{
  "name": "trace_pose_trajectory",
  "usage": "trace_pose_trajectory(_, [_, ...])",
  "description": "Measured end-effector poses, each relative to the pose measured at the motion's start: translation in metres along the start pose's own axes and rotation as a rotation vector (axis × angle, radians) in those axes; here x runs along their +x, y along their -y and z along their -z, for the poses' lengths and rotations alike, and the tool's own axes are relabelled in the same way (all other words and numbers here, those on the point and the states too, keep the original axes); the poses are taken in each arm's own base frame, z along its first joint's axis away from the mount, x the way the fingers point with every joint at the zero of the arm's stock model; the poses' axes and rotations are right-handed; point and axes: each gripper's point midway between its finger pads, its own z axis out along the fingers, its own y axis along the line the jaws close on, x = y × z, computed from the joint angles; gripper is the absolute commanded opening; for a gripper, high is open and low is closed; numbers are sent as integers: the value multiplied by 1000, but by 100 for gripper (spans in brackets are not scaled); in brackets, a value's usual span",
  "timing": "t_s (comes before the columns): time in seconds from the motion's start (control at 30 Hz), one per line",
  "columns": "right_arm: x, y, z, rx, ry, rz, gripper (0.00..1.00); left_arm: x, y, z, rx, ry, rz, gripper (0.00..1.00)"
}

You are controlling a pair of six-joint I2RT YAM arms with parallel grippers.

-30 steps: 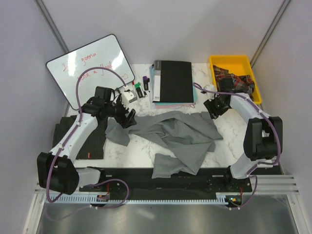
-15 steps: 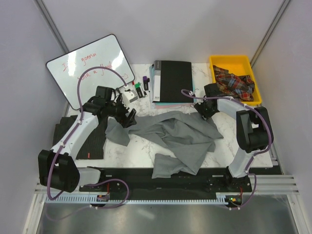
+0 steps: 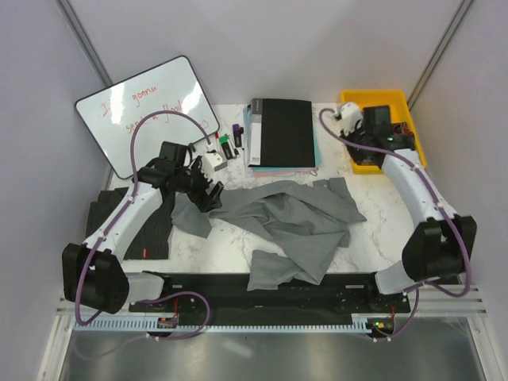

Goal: Fold and stack the long sleeve shirts
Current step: Move the shirt to the center of the board, then flatten the shirt out

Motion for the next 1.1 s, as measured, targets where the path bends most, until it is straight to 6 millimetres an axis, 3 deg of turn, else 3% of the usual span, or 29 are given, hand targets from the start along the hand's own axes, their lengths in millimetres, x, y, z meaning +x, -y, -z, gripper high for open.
trace_pose_trajectory(0.07, [-46,25,45,67,150,0,38,1,4,-1,7,-13,-17,88])
trace_pose_trajectory(0.1, [-58,30,61,82,195,1,56,1,6,-2,11,-16,-22,88])
trace_pose_trajectory(0.17, [-73,31,85,82,249,26,64,2,9,-2,18,-22,-24,88])
trace_pose_trajectory(0.2, [-71,27,86,67,246,28,69,2,9,-2,19,-24,-23,88])
trace_pose_trajectory(0.3, [-37,5,61,-15,144,32,71,3,9,-2,19,-25,-22,88])
trace_pose_trajectory(0.4, [14,-20,27,-117,-20,25,68,3,9,-2,17,-26,-22,89])
trace_pose_trajectory(0.43, [46,-36,12,-182,-122,20,68,3,8,-2,16,-26,-22,89])
trace_pose_trajectory(0.5, [79,-49,5,-242,-221,14,62,3,8,-2,12,-29,-22,89])
trace_pose_trajectory(0.57, [96,-53,3,-270,-269,7,58,4,8,-2,11,-31,-22,89])
trace_pose_trajectory(0.63, [102,-45,2,-260,-273,-12,58,7,9,-3,15,-36,-18,89])
trace_pose_trajectory(0.8, [93,-23,-15,-188,-223,-29,57,12,10,-6,25,-50,-9,89])
trace_pose_trajectory(1.1, [95,-28,-83,-177,-257,17,65,15,10,-10,32,-63,0,91])
